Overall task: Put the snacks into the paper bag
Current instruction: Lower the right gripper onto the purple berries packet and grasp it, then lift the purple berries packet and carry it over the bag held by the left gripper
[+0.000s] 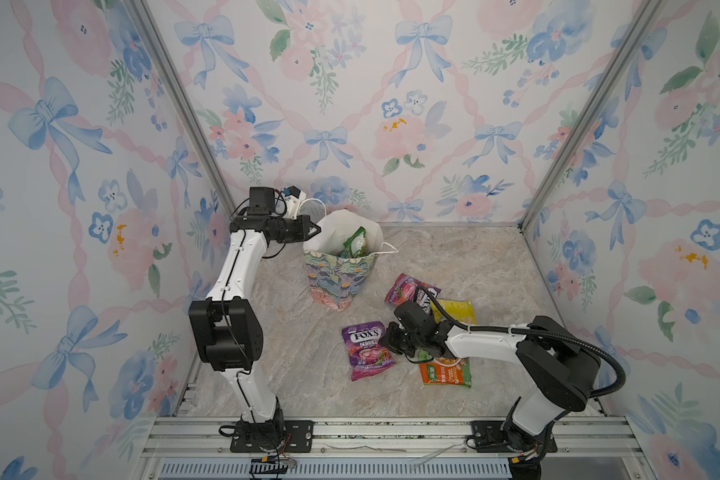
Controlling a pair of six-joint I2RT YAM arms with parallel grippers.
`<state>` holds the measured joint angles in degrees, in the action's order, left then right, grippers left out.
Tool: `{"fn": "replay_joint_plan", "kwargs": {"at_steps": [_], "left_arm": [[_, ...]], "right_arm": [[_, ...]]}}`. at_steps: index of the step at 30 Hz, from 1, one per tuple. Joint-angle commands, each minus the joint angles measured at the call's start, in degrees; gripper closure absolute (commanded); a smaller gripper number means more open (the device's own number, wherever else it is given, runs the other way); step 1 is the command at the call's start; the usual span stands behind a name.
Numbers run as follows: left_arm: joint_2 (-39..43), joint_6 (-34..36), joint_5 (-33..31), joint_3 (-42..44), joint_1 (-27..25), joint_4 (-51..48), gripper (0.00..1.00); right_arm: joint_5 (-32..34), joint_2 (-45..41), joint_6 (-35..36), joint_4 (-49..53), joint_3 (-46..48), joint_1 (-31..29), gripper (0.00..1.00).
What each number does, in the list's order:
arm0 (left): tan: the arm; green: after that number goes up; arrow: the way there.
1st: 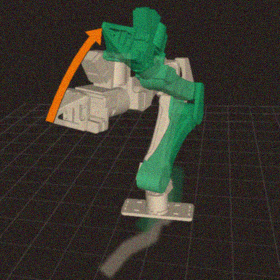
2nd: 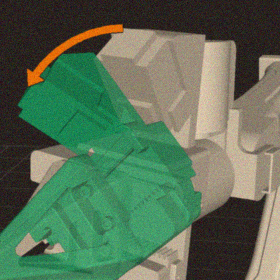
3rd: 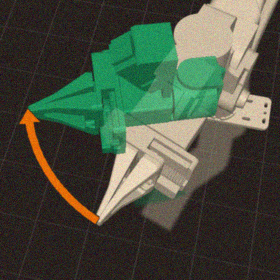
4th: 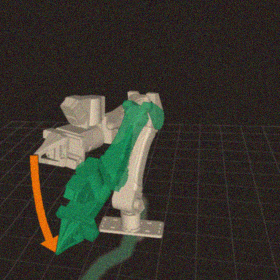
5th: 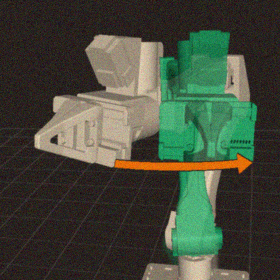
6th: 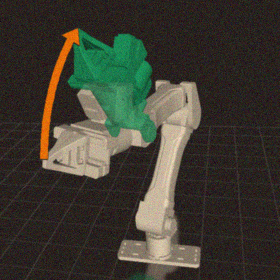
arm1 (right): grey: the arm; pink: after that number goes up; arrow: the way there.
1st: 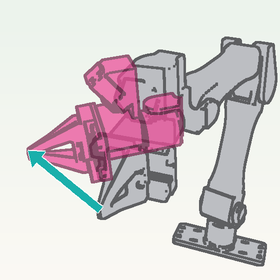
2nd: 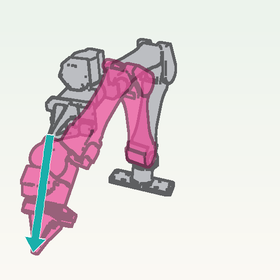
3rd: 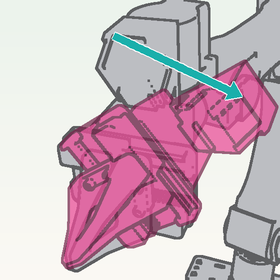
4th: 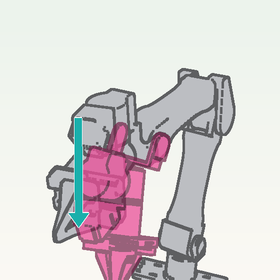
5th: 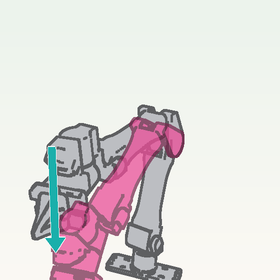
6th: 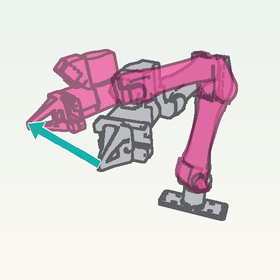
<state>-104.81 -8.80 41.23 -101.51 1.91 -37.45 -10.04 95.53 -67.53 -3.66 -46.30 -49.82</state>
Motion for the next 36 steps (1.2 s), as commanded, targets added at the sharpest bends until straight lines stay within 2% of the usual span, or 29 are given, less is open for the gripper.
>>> {"fn": "replay_joint_plan", "kwargs": {"at_steps": [1,16,24,31,36], "left_arm": [[1.4,0.3,1.3,0.3,0.5,-0.1,1.00],[1.6,0.3,1.1,0.2,0.5,-0.1,1.00],[1.6,0.2,1.0,0.3,0.5,-0.1,1.00],[1.7,0.2,1.0,0.3,0.4,-0.1,1.00],[1.6,0.2,1.1,0.3,0.4,-0.1,1.00]], "right_arm": [[1.9,-3.3,1.6,3.5,0.1,0.7,1.00],[7.0,-17.9,3.4,14.9,-3.4,6.1,1.00],[13.8,-26.8,9.0,23.8,-10.4,11.5,1.00],[19.9,-27.9,16.1,24.9,-20.2,15.4,1.00],[21.3,-24.4,21.6,23.8,-29.3,16.7,1.00]]}}
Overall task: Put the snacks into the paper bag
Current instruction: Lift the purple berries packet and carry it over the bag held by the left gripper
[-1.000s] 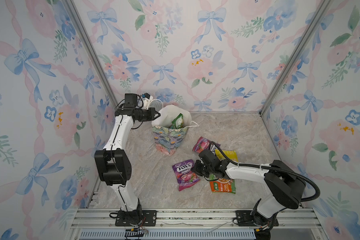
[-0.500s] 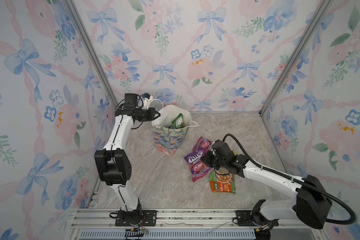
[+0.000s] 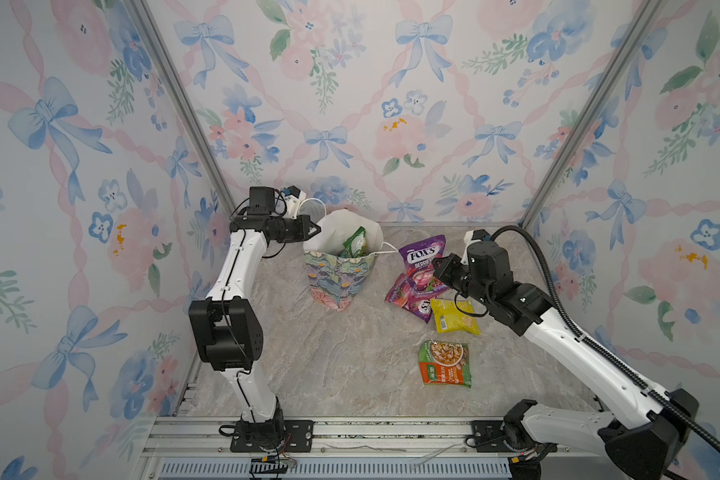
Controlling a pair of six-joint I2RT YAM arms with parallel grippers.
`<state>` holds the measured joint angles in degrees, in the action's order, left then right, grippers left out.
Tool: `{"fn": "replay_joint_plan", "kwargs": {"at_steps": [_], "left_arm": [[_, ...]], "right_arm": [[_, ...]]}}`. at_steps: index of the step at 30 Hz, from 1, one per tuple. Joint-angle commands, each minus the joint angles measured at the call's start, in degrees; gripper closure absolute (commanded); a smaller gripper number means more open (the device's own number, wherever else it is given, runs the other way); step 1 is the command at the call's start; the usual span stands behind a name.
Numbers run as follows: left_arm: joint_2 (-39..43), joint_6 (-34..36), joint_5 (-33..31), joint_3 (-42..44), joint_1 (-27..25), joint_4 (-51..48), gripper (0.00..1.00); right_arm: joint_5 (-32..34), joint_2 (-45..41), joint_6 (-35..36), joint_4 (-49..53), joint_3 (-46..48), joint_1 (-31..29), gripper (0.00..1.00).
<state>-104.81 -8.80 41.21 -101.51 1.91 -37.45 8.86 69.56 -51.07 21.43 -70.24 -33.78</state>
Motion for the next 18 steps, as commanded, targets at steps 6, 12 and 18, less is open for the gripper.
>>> {"fn": "replay_joint_plan", "kwargs": {"at_steps": [6,12,18], "left_arm": [[1.6,0.1,1.0,0.3,0.4,-0.1,1.00],[1.4,0.2,1.0,0.3,0.4,-0.1,1.00],[1.3,0.2,0.9,0.2,0.4,-0.1,1.00]], "right_arm": [[3.0,8.4,12.2,-0.1,-17.9,2.3,1.00],[1.6,15.2,14.4,-1.3,-27.4,2.9,1.00],[0.1,22.7,14.3,-3.0,-36.0,2.0,1.00]]}}
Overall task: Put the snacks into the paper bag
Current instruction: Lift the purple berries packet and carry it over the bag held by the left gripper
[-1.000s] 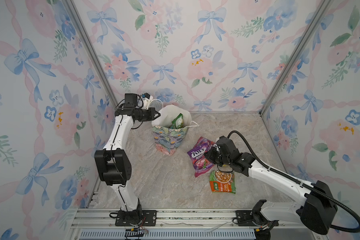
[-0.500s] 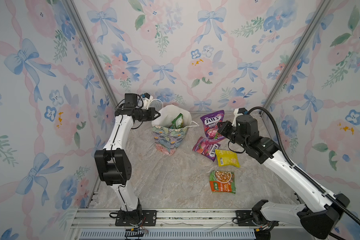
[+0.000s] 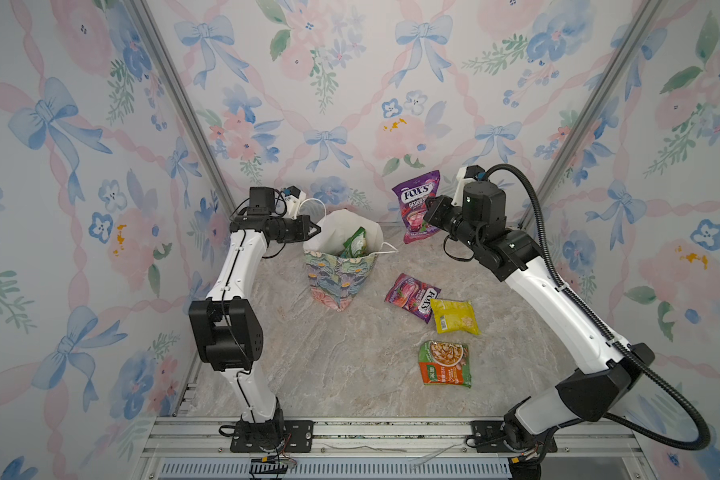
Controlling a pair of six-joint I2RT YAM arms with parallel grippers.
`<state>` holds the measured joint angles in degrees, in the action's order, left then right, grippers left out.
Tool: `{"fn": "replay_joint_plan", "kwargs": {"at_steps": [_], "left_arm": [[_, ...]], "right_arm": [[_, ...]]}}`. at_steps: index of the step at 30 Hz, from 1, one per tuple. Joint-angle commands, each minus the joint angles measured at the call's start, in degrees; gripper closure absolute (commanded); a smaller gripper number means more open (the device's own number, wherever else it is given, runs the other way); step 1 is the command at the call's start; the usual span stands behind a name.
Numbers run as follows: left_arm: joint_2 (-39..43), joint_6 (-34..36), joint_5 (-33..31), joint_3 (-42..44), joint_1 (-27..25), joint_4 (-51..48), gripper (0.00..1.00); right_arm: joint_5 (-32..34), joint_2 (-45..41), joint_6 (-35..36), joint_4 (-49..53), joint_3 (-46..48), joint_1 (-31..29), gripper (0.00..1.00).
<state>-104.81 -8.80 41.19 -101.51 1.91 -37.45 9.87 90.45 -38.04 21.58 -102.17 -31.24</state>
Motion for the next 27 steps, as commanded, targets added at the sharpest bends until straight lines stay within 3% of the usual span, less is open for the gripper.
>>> {"fn": "replay_joint_plan", "kwargs": {"at_steps": [1,14,21,27], "left_arm": [[1.3,0.1,0.9,0.2,0.4,-0.1,1.00],[1.5,0.2,1.0,0.3,0.4,-0.1,1.00],[1.5,0.2,1.0,0.4,0.4,0.0,1.00],[1.6,0.2,1.1,0.3,0.4,-0.1,1.00]], "right_arm": [[-1.0,3.1,1.3,-3.4,-5.6,-0.9,1.00],[-0.8,18.6,0.0,-3.9,-22.1,-8.5,1.00],[-0.1,21.7,-3.9,-6.6,-21.5,-11.2,1.00],[1.6,19.1,-6.8,-11.7,-14.1,-13.0,1.00]]}}
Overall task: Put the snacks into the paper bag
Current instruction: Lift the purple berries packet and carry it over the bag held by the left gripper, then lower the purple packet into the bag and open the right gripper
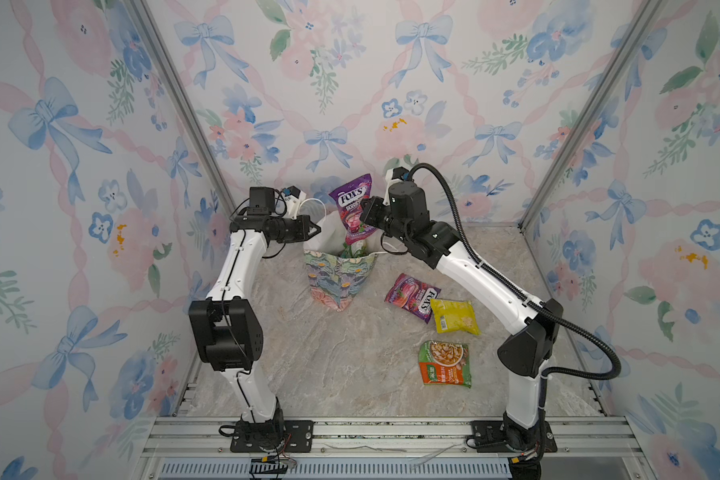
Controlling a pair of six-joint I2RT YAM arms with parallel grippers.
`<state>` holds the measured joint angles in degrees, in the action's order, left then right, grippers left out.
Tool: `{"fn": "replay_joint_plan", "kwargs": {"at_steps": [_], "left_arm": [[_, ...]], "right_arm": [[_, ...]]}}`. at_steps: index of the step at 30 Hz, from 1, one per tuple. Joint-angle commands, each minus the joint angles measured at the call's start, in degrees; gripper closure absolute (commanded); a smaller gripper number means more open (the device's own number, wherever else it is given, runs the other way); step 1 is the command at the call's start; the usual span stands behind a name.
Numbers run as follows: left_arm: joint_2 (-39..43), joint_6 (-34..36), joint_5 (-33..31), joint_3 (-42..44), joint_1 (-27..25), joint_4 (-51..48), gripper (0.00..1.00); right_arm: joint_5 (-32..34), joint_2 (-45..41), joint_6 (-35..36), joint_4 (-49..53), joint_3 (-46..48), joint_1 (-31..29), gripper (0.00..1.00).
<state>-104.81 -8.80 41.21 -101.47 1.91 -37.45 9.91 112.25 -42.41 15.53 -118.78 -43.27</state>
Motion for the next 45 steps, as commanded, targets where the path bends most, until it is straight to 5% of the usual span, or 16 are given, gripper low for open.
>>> {"fn": "replay_joint_plan", "kwargs": {"at_steps": [1,9,38,40,44,45], "left_arm": [[1.6,0.3,1.1,0.3,0.4,-0.1,1.00],[1.8,0.3,1.2,0.2,0.4,0.0,1.00],[1.9,0.4,1.0,0.2,0.4,-0.1,1.00],[1.9,0.3,1.0,0.2,0.4,-0.1,1.00],[1.9,0.4,1.0,0.2,0.4,-0.1,1.00],[1.9,0.4,1.1,0.2,0.4,-0.1,1.00]], "right_arm": [[1.9,-3.1,-3.1,-6.5,4.0,-1.1,1.00],[3.3,-6.5,-7.4,-12.0,12.8,-2.3,1.00],[3.5,-5.8,-16.9,-17.2,21.1,-3.7,1.00],[3.1,-5.7,-16.7,-17.6,21.0,-3.6,0.91],[3.3,-6.6,-12.9,-16.7,19.3,-3.6,0.33],[3.8,-6.7,-11.6,-15.6,18.3,-3.6,0.27]]}}
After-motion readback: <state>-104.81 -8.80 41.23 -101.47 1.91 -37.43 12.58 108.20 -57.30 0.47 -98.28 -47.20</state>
